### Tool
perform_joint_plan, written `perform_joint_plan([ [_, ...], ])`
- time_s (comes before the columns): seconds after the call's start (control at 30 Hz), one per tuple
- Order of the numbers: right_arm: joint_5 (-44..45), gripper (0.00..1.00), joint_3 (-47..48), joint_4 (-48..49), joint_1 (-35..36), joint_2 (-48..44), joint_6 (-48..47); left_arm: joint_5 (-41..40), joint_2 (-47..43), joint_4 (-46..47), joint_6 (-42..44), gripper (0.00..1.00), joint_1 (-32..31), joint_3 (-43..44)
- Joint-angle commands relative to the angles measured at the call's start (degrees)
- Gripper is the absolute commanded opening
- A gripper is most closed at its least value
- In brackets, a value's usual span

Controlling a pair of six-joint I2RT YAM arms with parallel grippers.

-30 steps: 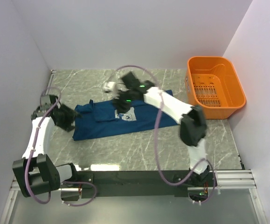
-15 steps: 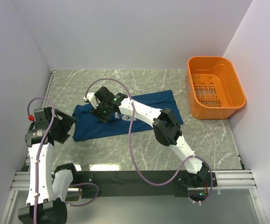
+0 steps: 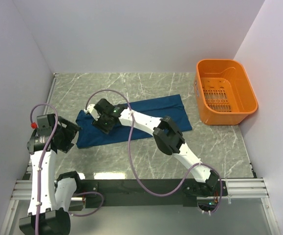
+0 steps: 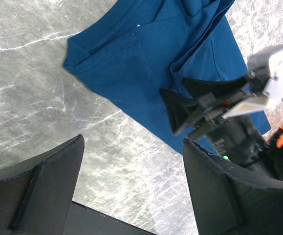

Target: Fold and stack the t-shirts

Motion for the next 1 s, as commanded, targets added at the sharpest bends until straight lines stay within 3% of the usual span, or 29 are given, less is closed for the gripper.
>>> perform_joint_plan([
  [0.0,3.1,0.55,3.6,1.6,0.5,1.0,0.5,-0.7,-1.2,-1.1,0.2,0.87,0.2,0.1],
  [0.2,4.5,0.39,2.0,2.9,0.2,0.1,0.7,-0.6,-1.7,-1.1,0.2,0.87,0.2,-0.6],
  [0.3,4.5,0.23,0.3,4.2,-0.5,-1.8,0.9,-0.2,-1.9,-0.6,-0.1,0.86,0.2,-1.2],
  [0.63,3.2,0.15,-1.8,5.8,-3.6,-6.9,2.5,0.4,-1.4,0.4,0.0,0.86,0.2,-2.0],
  [0.97,3.7,0.18,0.1,6.3,-8.5,-6.9,3.9,0.8,-1.4,1.0,0.2,0.86,0.2,-3.4],
])
